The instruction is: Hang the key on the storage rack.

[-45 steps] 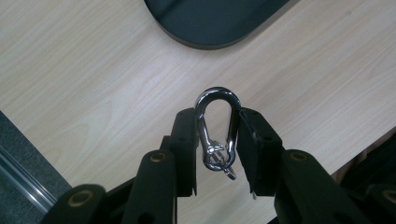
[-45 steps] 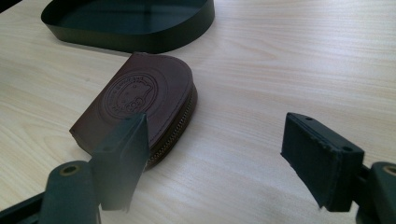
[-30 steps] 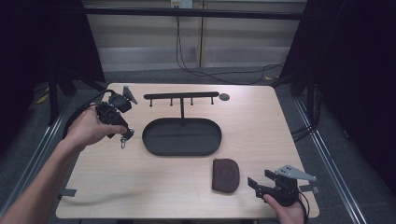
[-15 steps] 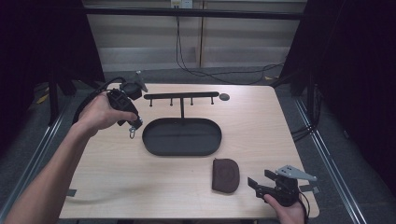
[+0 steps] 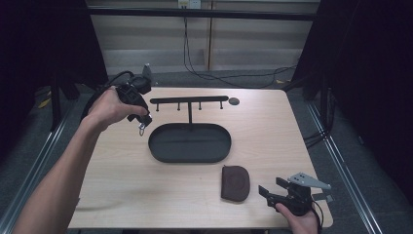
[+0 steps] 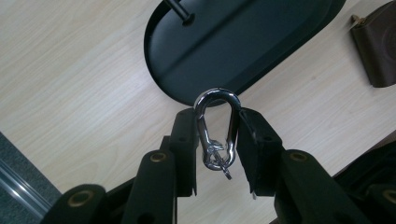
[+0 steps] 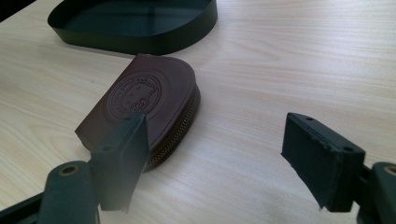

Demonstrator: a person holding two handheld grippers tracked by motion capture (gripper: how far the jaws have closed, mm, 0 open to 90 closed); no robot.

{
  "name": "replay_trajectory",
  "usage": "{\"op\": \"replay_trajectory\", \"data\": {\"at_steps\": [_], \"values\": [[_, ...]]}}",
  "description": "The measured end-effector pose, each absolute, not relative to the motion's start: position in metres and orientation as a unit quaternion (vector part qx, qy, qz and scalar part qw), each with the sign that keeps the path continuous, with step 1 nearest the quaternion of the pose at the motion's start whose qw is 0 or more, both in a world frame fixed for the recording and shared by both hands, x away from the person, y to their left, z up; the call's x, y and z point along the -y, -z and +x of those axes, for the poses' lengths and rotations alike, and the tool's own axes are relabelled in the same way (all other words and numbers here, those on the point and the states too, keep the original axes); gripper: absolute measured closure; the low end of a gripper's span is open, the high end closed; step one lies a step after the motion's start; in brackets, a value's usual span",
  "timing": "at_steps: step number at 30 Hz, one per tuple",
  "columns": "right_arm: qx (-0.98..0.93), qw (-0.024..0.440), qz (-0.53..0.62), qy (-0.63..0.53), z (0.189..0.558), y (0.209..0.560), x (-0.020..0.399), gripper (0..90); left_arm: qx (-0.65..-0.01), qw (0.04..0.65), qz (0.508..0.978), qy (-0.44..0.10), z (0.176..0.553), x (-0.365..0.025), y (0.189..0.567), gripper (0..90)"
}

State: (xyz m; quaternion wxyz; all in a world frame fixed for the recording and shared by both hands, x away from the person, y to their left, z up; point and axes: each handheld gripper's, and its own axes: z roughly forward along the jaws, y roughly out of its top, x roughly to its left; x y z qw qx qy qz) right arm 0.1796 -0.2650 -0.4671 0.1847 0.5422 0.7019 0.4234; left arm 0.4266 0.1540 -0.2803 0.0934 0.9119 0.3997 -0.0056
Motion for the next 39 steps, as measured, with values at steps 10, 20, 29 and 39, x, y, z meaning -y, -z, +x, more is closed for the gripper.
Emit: {"op": "replay_trajectory", "data": {"at_steps": [10, 20, 29, 39], "values": [[-0.700, 0.185, 0.543, -0.425, 0.179, 0.467, 0.266, 22.8, -0.407, 0.099, 0.908, 0.000, 0.440, -0.147, 0.276, 68.6], [-0.699, 0.183, 0.543, -0.428, 0.179, 0.467, 0.266, 22.9, -0.421, 0.085, 0.903, 0.001, 0.458, -0.137, 0.283, 68.6], [-0.701, 0.181, 0.541, -0.429, 0.179, 0.467, 0.266, 22.8, -0.428, 0.079, 0.900, -0.004, 0.468, -0.129, 0.294, 68.6], [-0.702, 0.180, 0.539, -0.429, 0.179, 0.467, 0.266, 22.9, -0.441, 0.087, 0.893, -0.011, 0.472, -0.127, 0.295, 68.5]]}}
